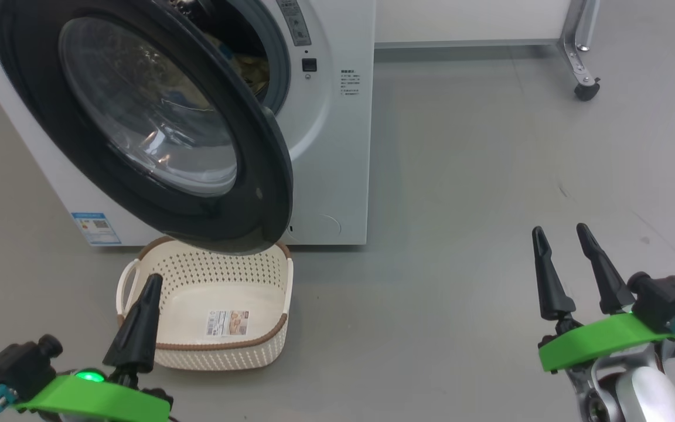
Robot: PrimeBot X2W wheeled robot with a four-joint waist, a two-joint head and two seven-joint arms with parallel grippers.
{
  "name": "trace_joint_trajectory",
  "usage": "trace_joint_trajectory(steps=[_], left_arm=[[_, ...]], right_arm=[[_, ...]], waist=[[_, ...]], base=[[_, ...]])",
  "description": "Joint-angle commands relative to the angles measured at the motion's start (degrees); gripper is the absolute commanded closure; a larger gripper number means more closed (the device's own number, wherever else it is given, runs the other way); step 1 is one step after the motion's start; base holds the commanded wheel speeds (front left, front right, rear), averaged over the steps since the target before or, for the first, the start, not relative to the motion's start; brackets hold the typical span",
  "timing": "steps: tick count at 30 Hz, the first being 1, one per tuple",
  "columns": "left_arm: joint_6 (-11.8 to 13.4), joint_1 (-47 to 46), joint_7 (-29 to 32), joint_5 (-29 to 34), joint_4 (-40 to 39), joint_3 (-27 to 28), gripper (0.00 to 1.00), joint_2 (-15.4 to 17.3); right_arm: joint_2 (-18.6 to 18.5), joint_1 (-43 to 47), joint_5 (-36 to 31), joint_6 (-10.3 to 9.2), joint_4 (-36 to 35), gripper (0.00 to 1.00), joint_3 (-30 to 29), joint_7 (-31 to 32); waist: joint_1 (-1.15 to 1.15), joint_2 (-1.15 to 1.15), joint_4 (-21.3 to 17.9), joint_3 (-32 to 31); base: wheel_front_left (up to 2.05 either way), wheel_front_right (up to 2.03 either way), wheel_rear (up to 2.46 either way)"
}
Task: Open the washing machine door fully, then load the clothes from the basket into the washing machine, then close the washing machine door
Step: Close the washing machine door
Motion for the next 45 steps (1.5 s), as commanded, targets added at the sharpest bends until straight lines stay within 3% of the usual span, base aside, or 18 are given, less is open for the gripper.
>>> trace_joint_trajectory(steps=[1,4,10,20,22,23,24,45], left_arm=[[-0.4,-2.14,-1.21,2.33,-0.86,1.98,1.0,1.91],[-0.41,-1.47,-2.25,8.45,0.78,2.26,1.0,1.88],[-0.41,0.12,-2.39,22.42,-0.19,5.74,1.0,-1.7],[-0.41,2.09,-2.4,30.59,1.77,5.83,1.0,-4.98],[-0.41,2.28,-2.41,31.05,2.57,6.09,0.52,-5.64],[-0.41,2.39,-2.41,31.3,3.01,6.46,0.12,-6.02],[-0.41,2.48,-2.41,31.38,3.44,6.9,0.0,-6.47],[-0.41,1.93,-2.41,33.31,8.25,9.75,0.0,-8.3]], right_arm=[[-0.69,-1.3,-0.3,0.58,-2.33,0.0,1.28,-0.07],[-0.56,-0.72,-0.28,0.58,-2.48,0.0,1.64,0.12],[-0.32,-0.12,-0.08,0.58,-2.58,0.0,2.15,0.3],[0.03,0.2,-0.01,0.58,-2.24,0.0,2.4,0.57],[0.08,0.17,-0.04,0.58,-2.26,0.0,2.37,0.68],[0.09,0.16,-0.04,0.58,-2.25,0.0,2.37,0.72],[0.1,0.15,-0.03,0.58,-2.23,0.0,2.38,0.76],[0.13,0.16,-0.26,0.58,-1.72,0.0,2.48,1.55]], waist=[[0.0,0.0,0.81,-0.66],[0.0,0.0,1.53,-1.12],[0.0,0.0,2.59,-1.43],[0.0,0.0,3.67,-1.3],[0.0,0.0,3.83,-1.33],[0.0,0.0,3.89,-1.36],[0.0,0.0,3.95,-1.4],[0.0,0.0,4.02,-1.71]], base=[[0.0,0.0,0.0],[0.0,0.0,0.0],[0.0,0.0,0.0],[0.0,0.0,0.0],[0.0,0.0,0.0],[0.0,0.0,0.0],[0.0,0.0,0.0],[0.0,0.0,0.0]])
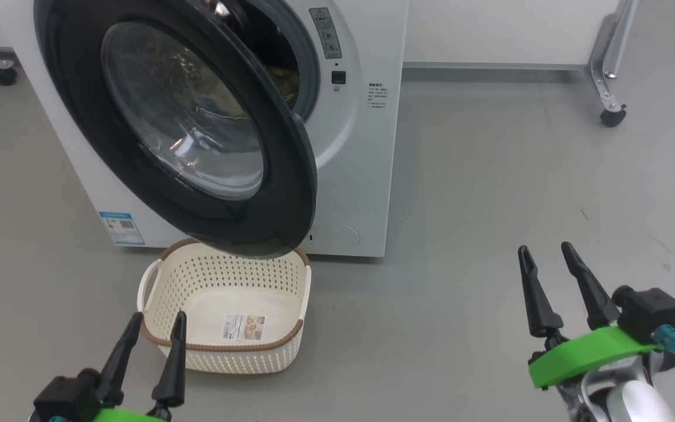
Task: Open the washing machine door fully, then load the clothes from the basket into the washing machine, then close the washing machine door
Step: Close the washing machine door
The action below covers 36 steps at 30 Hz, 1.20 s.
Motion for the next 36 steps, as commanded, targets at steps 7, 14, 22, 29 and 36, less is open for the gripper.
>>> trace_joint_trajectory(steps=[7,14,22,29,36], left_arm=[[-0.37,-2.66,-0.54,1.03,-0.87,2.92,0.0,0.17],[-0.37,-2.75,-0.54,1.05,-0.44,2.69,0.0,0.19],[-0.37,-2.94,-0.54,1.32,0.33,2.27,0.0,0.15],[-0.37,-3.19,-0.54,1.7,0.88,2.06,0.0,0.11],[-0.37,-3.32,-0.55,1.7,1.14,1.62,0.0,0.0]], right_arm=[[-0.34,-2.0,-0.34,0.58,-1.78,0.0,0.98,0.35],[-0.29,-2.11,-0.33,0.58,-1.65,0.0,1.01,0.34],[-0.21,-2.15,-0.44,0.58,-1.57,0.0,1.01,0.3],[-0.15,-2.15,-0.49,0.58,-1.42,0.0,0.99,0.35],[-0.12,-2.13,-0.47,0.58,-1.15,0.0,0.72,0.09]], waist=[[0.0,0.0,-0.02,0.0],[0.0,0.0,-0.11,-0.01],[0.0,0.0,-0.16,0.11],[0.0,0.0,-0.12,0.14],[0.0,0.0,0.04,0.15]], base=[[0.0,0.0,0.0],[0.0,0.0,0.0],[0.0,0.0,0.0],[0.0,0.0,0.0],[0.0,0.0,0.0]])
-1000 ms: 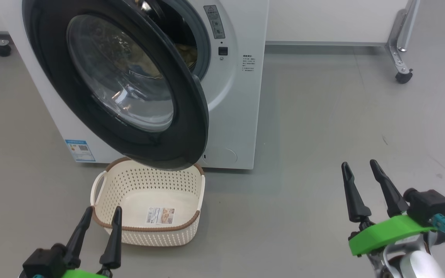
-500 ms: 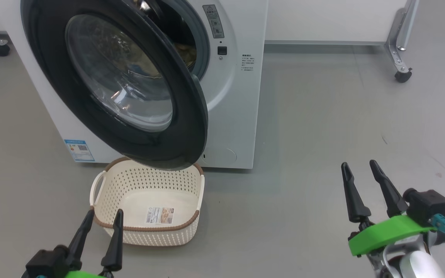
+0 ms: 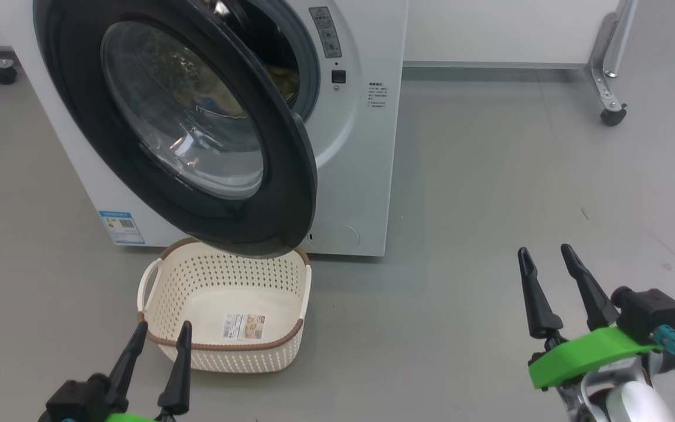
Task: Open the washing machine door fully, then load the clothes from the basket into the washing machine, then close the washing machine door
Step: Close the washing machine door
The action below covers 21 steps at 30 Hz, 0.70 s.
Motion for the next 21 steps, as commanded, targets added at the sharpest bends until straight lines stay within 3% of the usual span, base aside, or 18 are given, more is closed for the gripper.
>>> trace_joint_trajectory(steps=[1,2,3,4,5,13,21], left_arm=[[-0.37,-3.26,-0.55,0.37,-1.51,1.85,0.0,0.45],[-0.37,-3.29,-0.55,0.38,-1.5,1.76,0.0,0.41],[-0.37,-3.31,-0.55,0.38,-1.51,1.67,0.0,0.35],[-0.37,-3.33,-0.55,0.4,-1.52,1.55,0.0,0.3],[-0.37,-3.36,-0.55,0.42,-1.53,1.43,0.0,0.25],[-0.37,-4.17,-0.55,0.4,-1.58,0.22,0.0,-0.11],[-0.37,-7.21,-0.55,0.42,-1.13,-2.55,0.0,-1.1]], right_arm=[[-0.29,-2.07,-0.46,0.58,-1.48,0.0,0.85,-0.24],[-0.36,-2.04,-0.5,0.58,-1.45,0.0,0.85,-0.2],[-0.4,-2.03,-0.54,0.58,-1.48,0.36,0.79,-0.21],[-0.42,-2.03,-0.54,0.58,-1.52,0.8,0.71,-0.22],[-0.45,-2.03,-0.52,0.58,-1.54,1.0,0.62,-0.23],[-1.21,-4.1,-0.01,0.58,-1.27,1.0,-0.89,-0.15],[-2.22,-12.34,-0.54,0.58,-0.57,1.0,-2.13,-1.19]], waist=[[0.0,0.0,0.14,0.08],[0.0,0.0,0.21,0.13],[0.0,0.0,0.31,0.21],[0.0,0.0,0.42,0.31],[0.0,0.0,0.55,0.42],[0.0,0.0,2.42,2.29],[0.0,0.0,6.29,7.82]], base=[[0.0,0.0,0.0],[0.0,0.0,0.0],[0.0,0.0,0.0],[0.0,0.0,0.0],[0.0,0.0,0.0],[0.0,0.0,0.0],[0.0,0.0,0.0]])
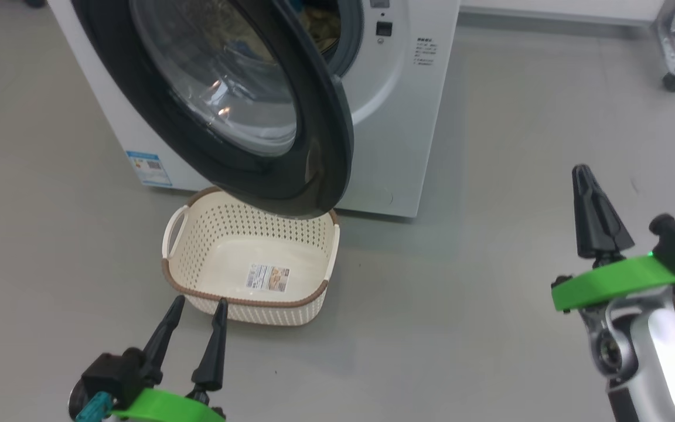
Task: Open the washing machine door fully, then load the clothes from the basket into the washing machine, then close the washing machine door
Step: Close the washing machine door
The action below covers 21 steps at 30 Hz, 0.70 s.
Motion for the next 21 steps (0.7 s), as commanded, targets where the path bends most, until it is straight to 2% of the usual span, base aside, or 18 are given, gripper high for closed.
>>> trace_joint_trajectory(steps=[1,8,21], left_arm=[[-0.37,-3.87,-0.55,0.51,-1.43,1.49,0.0,0.16],[-0.37,-8.42,-0.55,1.15,-0.29,-2.31,0.0,-1.5],[-0.37,-11.72,-0.55,1.05,0.69,-5.06,0.0,-3.79]], right_arm=[[-1.39,-4.36,-0.47,0.58,-1.31,1.0,1.58,-0.58],[-6.11,-15.64,1.09,0.58,1.18,1.0,9.87,-0.73],[-12.7,-30.28,11.31,0.58,5.3,1.0,34.9,-2.53]], waist=[[0.0,0.0,1.94,2.71],[0.0,0.0,6.3,7.67],[0.0,0.0,12.72,12.68]], base=[[0.0,0.0,0.0],[0.0,0.0,0.0],[0.0,0.0,0.0]])
